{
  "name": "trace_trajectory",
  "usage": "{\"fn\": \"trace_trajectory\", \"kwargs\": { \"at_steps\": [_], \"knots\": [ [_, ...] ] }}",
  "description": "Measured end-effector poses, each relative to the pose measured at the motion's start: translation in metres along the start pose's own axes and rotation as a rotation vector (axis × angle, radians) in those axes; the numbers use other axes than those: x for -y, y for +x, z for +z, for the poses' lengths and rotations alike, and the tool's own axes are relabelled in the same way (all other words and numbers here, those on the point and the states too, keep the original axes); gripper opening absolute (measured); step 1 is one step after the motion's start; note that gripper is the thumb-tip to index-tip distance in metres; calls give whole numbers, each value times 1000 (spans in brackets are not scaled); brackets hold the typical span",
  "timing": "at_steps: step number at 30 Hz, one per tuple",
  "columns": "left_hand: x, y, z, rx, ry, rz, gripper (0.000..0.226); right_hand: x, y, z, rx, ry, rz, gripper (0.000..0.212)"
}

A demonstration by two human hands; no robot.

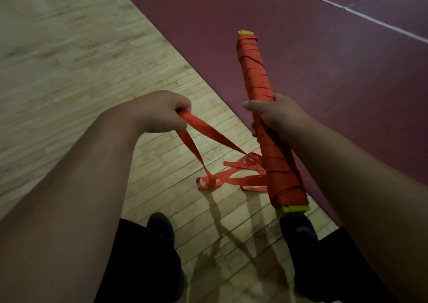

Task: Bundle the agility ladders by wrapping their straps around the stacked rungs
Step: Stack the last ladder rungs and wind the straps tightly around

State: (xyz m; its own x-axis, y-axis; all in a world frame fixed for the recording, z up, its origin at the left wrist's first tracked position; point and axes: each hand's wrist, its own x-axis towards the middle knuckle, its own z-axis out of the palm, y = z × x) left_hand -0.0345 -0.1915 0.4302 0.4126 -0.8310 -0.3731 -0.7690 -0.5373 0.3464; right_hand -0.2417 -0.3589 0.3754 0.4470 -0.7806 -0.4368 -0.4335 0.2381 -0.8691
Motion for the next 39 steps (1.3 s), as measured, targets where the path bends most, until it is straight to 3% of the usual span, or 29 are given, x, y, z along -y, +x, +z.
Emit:
{"fn": "trace_trajectory", "kwargs": {
  "at_steps": [4,6,11,15,18,23,27,30,31,33,35,39],
  "knots": [
    [5,12,5,-217,236,-242,37,3,-1,-2,-5,5,13,44],
    [4,17,6,-233,214,-328,44,3,-2,-2,-2,2,11,45],
    [6,13,7,101,-358,-241,22,4,-5,-2,13,-106,-15,41],
    [13,16,2,-126,-251,-199,18,3,-3,0,18,-103,-26,44],
    [21,24,1,-226,-209,-281,7,2,0,1,12,-87,-21,45],
    [24,36,5,-366,56,-568,67,0,5,2,13,5,19,52],
    [15,42,21,-461,-332,-592,84,2,3,3,16,59,49,52],
    [9,50,22,-376,-799,-512,65,4,0,2,20,59,55,53],
    [8,49,21,-369,-839,-451,45,4,0,1,22,55,52,53],
    [8,46,16,-383,-699,-342,8,4,-2,0,27,42,37,51],
    [11,43,15,-378,-577,-287,16,4,-4,0,33,23,15,50],
    [8,36,10,-363,-570,-253,17,4,-3,1,42,7,-8,52]
  ]
}}
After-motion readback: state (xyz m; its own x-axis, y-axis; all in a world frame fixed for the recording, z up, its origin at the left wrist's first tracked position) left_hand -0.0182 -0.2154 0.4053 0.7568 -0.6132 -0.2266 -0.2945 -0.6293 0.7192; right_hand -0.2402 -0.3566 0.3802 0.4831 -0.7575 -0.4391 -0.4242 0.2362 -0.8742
